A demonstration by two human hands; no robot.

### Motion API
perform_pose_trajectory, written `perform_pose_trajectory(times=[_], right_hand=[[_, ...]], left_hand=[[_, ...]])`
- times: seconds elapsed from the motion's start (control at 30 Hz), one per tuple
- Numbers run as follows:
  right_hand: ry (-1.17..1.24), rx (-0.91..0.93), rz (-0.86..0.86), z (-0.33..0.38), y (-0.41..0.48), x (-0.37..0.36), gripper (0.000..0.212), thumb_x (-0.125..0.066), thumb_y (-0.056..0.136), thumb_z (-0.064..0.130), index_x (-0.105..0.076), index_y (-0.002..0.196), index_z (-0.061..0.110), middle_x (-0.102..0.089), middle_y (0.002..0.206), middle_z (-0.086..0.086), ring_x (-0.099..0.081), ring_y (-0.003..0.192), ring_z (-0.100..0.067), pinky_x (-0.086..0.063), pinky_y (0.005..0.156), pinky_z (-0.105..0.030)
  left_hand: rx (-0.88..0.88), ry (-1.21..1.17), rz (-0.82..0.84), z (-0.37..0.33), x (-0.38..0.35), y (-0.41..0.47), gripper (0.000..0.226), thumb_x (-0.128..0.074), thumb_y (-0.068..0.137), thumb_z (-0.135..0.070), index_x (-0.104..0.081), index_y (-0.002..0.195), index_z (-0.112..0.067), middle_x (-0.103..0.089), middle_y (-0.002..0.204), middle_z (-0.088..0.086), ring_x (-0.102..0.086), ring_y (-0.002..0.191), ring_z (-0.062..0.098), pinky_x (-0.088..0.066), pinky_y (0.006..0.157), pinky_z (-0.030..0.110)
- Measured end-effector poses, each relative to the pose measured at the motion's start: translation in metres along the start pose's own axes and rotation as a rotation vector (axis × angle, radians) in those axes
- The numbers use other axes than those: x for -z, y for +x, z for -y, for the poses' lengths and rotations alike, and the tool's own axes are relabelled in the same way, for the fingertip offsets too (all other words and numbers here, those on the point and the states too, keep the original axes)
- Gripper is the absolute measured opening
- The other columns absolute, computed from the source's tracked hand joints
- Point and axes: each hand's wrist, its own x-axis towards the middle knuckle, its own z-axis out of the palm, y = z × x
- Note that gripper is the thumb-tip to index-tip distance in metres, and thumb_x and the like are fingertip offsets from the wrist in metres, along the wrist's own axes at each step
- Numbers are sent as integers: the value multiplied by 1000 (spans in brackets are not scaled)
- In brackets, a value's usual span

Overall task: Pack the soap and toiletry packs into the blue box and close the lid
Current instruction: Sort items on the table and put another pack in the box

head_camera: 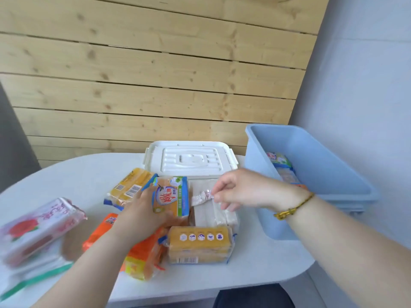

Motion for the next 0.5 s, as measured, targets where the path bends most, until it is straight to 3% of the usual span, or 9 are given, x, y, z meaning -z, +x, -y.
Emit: perform_pose_trajectory(times=[0.1,0.17,0.23,0.37,0.5], right_hand=[[-250,12,109,0,4,-36,28,-66,83,24,-59,109,14,-62,95,0,-55,80,-12,-44,70,-21],[-525,93,90,-4,0,-56,50,-68,79,33,-52,123,16,-57,121,-1,-52,104,-17,-42,85,-26],[-732,156,23,-7,-4,-72,59,-67,78,36,-45,129,17,-48,129,-5,-42,119,-22,-38,97,-32],[-884,186,-96,-14,3,-87,50,-61,83,28,-45,126,9,-42,127,-10,-36,121,-27,-31,101,-34],[-874,196,-50,-12,1,-84,44,-61,84,23,-47,122,6,-46,125,-11,-43,118,-27,-36,96,-35]], left_hand=[[-18,193,29,6,-3,-5,74,-54,81,-53,-24,142,-24,-47,141,3,-47,126,25,-38,99,31],[-51,261,-13,10,-6,-6,71,-48,84,-55,-22,143,-26,-48,142,2,-46,127,26,-36,101,30],[-91,294,-47,13,-8,-4,71,-44,84,-59,-22,143,-26,-48,142,0,-47,127,24,-36,102,31],[-150,325,-51,18,-10,0,60,-36,90,-53,-21,143,-29,-47,142,0,-49,125,23,-36,102,31],[-171,234,-53,22,-8,1,50,-34,95,-42,-25,142,-30,-41,146,-1,-46,128,23,-37,103,32]])
